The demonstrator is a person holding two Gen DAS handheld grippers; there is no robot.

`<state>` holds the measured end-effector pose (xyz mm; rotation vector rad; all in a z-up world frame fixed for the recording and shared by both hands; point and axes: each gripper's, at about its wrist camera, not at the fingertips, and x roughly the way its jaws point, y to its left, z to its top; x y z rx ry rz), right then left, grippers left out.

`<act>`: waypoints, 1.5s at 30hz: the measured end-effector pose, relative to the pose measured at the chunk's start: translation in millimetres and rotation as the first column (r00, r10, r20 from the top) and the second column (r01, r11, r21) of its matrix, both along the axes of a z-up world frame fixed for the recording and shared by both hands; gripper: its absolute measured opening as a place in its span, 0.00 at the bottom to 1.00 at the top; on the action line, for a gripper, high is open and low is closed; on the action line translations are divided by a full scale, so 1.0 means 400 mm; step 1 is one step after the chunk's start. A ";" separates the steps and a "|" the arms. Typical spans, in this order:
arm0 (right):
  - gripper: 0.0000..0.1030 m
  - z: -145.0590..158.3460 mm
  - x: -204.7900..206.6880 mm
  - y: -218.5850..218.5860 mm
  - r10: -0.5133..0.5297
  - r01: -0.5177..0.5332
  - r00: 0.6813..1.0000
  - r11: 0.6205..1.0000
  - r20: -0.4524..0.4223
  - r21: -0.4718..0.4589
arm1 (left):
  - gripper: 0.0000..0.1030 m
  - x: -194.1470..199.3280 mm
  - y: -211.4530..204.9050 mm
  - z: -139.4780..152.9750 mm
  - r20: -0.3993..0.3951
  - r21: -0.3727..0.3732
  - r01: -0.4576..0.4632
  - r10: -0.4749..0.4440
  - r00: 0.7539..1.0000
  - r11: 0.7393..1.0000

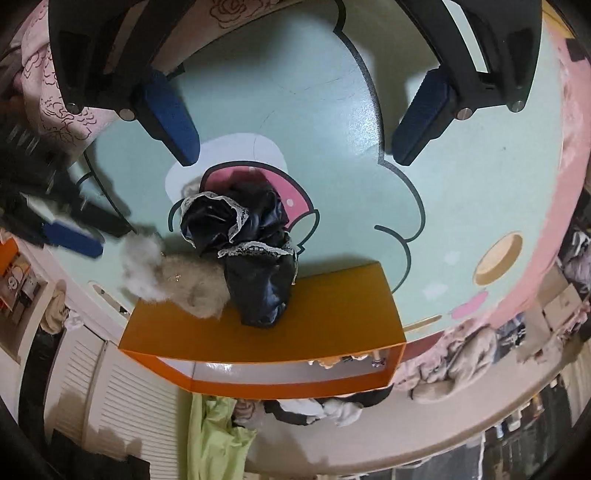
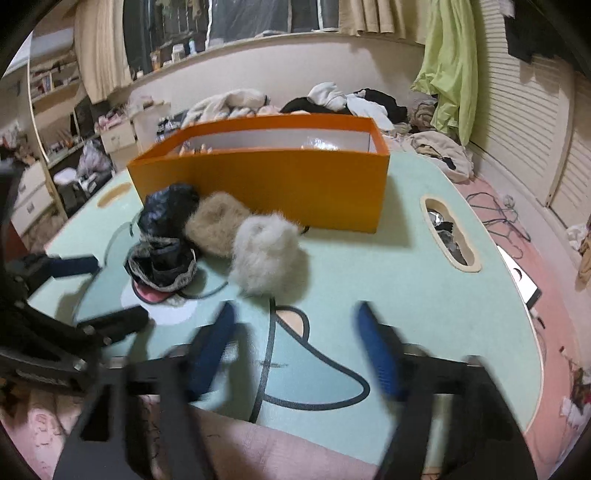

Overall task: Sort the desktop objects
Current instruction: 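Lift the tan pompom out and place it beside the black bag, then grasp the clear plastic bag in the box with the right tool and set it on the table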

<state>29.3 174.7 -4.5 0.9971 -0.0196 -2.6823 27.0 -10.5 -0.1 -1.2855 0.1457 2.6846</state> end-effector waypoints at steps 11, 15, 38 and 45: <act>0.42 0.218 -0.380 -0.092 0.078 -0.092 0.990 0.989 0.120 0.118 | 1.00 0.010 0.000 0.000 -0.004 -0.001 -0.001 0.001 1.000 1.000; 0.42 0.132 -0.533 -0.146 0.038 -0.119 0.954 0.959 0.299 0.258 | 1.00 0.006 0.008 0.002 -0.005 0.000 0.000 0.000 1.000 1.000; 0.00 0.324 -0.270 -0.048 0.262 -0.262 0.963 0.965 0.057 -0.012 | 1.00 0.008 0.009 -0.001 -0.009 0.002 0.004 -0.004 1.000 1.000; 0.00 0.229 -0.180 -0.059 0.277 -0.277 0.955 0.961 0.103 -0.014 | 1.00 0.008 0.008 -0.001 -0.009 0.001 0.004 -0.004 1.000 1.000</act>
